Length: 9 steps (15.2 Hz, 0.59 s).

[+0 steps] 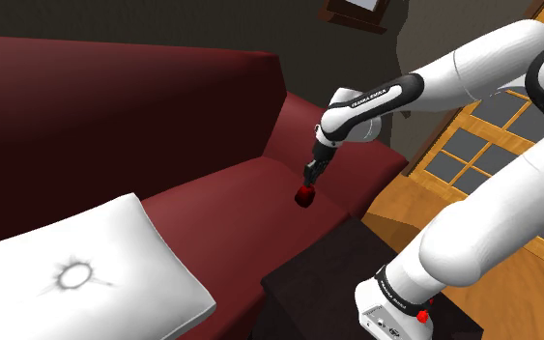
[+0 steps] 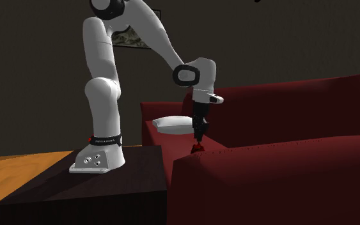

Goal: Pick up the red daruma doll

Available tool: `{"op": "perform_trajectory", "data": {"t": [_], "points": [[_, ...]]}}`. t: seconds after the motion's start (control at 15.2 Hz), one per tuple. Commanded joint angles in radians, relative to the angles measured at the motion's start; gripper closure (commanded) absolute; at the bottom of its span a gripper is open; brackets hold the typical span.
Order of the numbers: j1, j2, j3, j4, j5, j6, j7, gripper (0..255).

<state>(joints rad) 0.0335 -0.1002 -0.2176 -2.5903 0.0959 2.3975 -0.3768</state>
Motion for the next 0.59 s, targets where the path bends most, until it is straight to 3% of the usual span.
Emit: {"op": "perform_trajectory", "data": {"t": [0.0,0.53], "points": [[-0.003,-0.027,0.000,0.005,-0.012,-0.031,0.009,255],[-0.010,-0.116,0.007,0.042,-0.043,-0.153,0.040,255]]}}
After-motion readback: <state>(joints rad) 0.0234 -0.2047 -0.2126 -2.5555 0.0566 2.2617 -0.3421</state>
